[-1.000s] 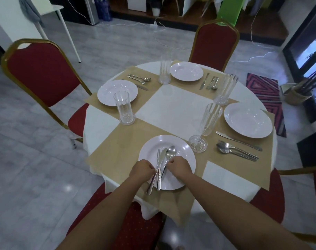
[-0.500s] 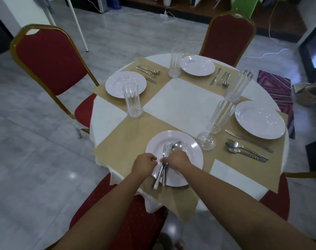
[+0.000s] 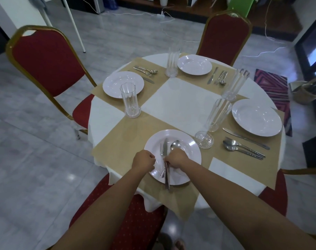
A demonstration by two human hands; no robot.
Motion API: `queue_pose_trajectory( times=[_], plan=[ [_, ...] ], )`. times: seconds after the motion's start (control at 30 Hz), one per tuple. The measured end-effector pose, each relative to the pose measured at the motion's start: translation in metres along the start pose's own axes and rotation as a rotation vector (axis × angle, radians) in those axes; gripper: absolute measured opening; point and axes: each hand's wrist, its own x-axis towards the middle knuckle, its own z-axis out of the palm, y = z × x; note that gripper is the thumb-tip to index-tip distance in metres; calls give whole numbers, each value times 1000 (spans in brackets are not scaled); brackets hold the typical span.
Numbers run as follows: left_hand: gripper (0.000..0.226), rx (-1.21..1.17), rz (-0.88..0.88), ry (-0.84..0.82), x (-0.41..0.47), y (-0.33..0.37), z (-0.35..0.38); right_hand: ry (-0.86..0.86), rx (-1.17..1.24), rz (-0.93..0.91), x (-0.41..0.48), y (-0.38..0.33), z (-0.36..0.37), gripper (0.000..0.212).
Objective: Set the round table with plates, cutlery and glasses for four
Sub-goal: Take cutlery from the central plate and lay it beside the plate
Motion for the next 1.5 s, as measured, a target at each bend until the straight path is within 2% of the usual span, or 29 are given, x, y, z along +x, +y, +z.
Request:
queue_pose_trajectory(
  times=[0.1, 0.23, 0.33, 0.4, 0.5, 0.6, 0.7, 0.83, 0.97, 1.07, 1.23, 1.37, 1.5],
  plan=[
    [15, -17, -21, -19, -2, 7, 2, -52, 77, -20, -4, 5, -11, 18],
    [44, 118, -18, -71, -9, 23, 10, -59, 305, 12, -14, 17, -30, 24],
    [53, 203, -6, -47, -13, 33, 20, -59, 476, 65, -22, 26, -38, 25],
    [50, 231, 3, -26, -15, 39, 27, -33, 522, 98, -25, 33, -39, 21],
    [33, 251, 6, -18, -14, 44, 36, 20, 547, 113, -29, 43, -41, 18],
    [23, 199, -12, -37, -12, 43, 40, 55, 583, 118, -32, 53, -44, 15],
    [24, 63, -77, 2, -10, 42, 39, 80, 620, 131, -35, 62, -47, 12],
    [26, -115, -130, 83, -5, 36, 37, 87, 633, 142, -39, 70, -48, 22],
    [18, -285, -198, 160, -4, 40, 39, 93, 672, 147, -43, 73, -50, 12],
    [26, -335, -238, 81, -9, 52, 46, 91, 659, 126, -42, 73, -49, 8],
    [19, -265, -207, -26, -8, 60, 59, 112, 612, 75, -43, 75, -46, 29],
    [16, -177, -126, -34, -7, 56, 61, 114, 642, 63, -43, 78, -43, 19],
    [19, -145, -29, -31, -10, 43, 62, 159, 724, 91, -42, 87, -37, 27]
  ],
)
